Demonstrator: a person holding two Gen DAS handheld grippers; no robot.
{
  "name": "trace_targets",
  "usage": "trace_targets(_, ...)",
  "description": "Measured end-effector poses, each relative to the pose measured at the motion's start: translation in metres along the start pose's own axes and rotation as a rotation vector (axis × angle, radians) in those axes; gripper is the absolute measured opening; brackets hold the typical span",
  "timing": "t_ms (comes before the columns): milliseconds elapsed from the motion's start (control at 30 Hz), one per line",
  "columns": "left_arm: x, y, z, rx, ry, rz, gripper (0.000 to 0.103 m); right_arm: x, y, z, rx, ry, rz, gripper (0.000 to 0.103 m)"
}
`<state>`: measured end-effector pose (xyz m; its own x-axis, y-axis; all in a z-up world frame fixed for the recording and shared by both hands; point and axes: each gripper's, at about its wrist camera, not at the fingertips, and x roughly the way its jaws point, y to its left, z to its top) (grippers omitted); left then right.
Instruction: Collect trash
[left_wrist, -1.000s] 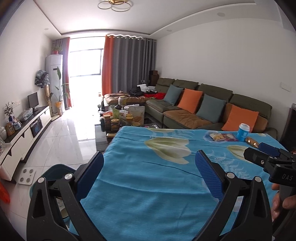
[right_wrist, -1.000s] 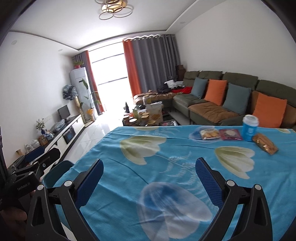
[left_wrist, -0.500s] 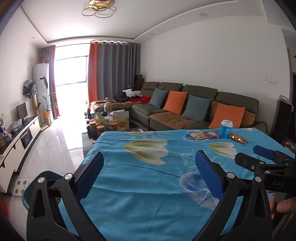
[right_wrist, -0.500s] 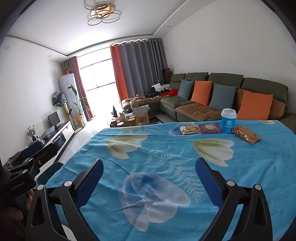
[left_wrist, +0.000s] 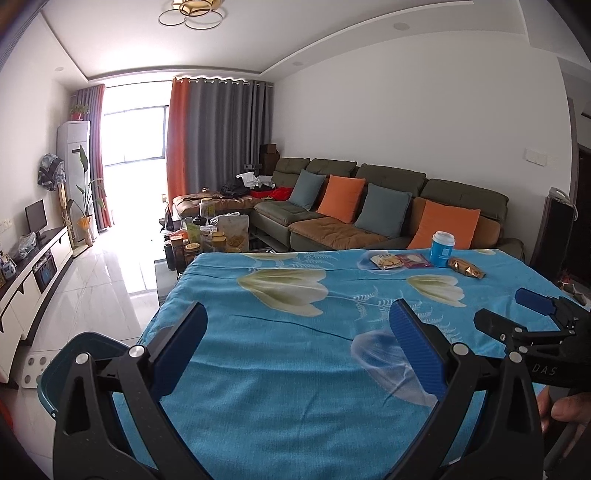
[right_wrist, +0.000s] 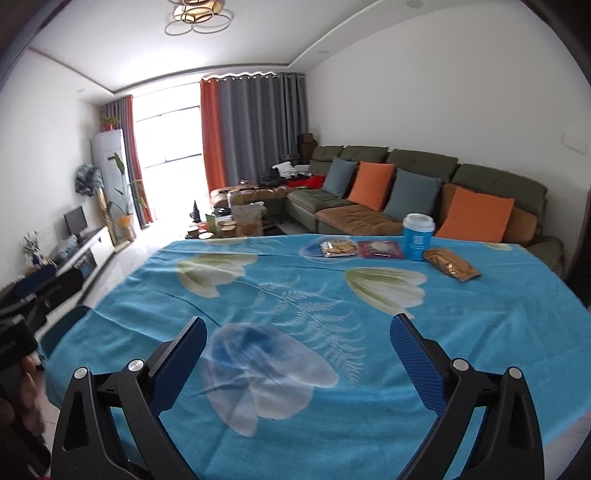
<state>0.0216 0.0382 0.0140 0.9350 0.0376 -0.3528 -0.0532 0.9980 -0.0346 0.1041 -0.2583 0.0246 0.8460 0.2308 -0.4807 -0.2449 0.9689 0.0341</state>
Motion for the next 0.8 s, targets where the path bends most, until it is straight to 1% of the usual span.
trace_targets(200,-0.003,0.005,-0.008,-0.007,0.011,0.003,0.097,-0.004,0.001,-0.008,-0.010,0.010,-0.031,0.096)
trace_targets(533,-0.008,-0.002,-0.021,0.027,0.022,-0.004,0.097,-0.017,0.001,-0.013,-0.008,-0.014,-0.061,0.096)
trace_targets(633,-0.011,-0.005,-0.024,0.045,0.011,-0.010,0.097,-0.022,0.001,-0.013,-0.006,-0.036,-0.073,0.096)
trace_targets(800,-0.019,-0.007,-0.027,0.048,-0.013,-0.026,0.097,-0.031,0.003,-0.015,-0.012,-0.085,-0.089,0.096)
